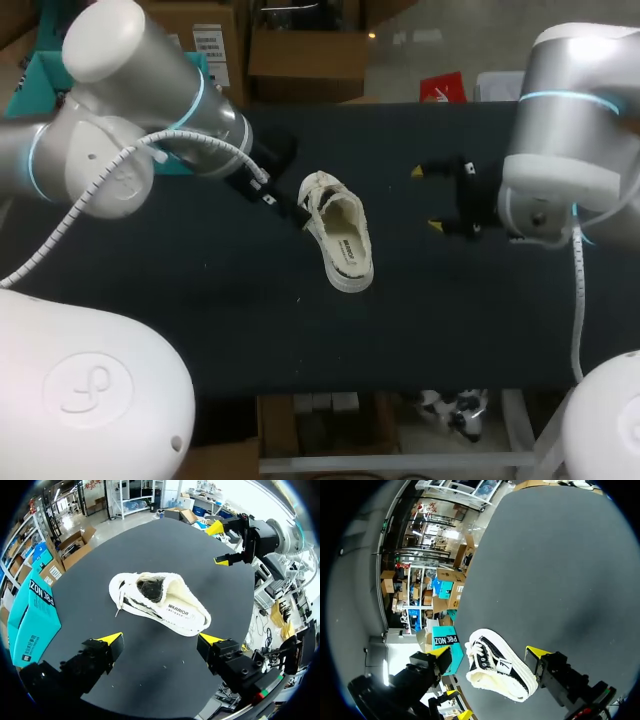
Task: Open the shoe tongue, take the insole out of the shoe, put the insole back into the shoe, and pack the shoe into the shoebox
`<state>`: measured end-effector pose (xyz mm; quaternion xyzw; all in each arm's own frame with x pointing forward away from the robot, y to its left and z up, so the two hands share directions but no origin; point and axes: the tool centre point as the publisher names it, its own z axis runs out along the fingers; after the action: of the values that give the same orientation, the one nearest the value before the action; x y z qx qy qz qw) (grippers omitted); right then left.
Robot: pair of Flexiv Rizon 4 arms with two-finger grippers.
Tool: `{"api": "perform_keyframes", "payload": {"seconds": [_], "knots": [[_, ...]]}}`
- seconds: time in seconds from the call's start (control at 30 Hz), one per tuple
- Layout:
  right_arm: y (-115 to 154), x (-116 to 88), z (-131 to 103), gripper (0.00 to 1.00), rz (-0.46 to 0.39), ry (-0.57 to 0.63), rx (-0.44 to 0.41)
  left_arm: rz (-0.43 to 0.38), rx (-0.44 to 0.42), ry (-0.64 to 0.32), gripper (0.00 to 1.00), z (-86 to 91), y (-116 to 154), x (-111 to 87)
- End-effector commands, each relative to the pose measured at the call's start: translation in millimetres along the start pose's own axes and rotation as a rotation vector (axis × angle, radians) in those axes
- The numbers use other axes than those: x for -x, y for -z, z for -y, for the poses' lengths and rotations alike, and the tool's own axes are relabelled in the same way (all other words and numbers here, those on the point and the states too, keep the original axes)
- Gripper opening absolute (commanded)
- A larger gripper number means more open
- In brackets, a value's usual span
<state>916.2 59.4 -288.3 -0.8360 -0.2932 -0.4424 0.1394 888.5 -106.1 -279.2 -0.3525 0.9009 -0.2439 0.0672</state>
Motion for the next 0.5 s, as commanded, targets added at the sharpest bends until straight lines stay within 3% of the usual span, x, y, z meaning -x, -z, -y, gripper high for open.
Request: {"api": "perform_keyframes", "payload": {"seconds": [0.03,0.5], "knots": [[1.8,-1.5,-4.5,1.0,0.01,-0.003,-1.223,0.015,0.011,0.002,1.0,4.8,-4.2,-3.6],[1.9,-1.9,-6.5,1.0,0.005,0.001,-1.233,0.015,0.011,0.002,1.0,4.8,-4.2,-3.6]]}}
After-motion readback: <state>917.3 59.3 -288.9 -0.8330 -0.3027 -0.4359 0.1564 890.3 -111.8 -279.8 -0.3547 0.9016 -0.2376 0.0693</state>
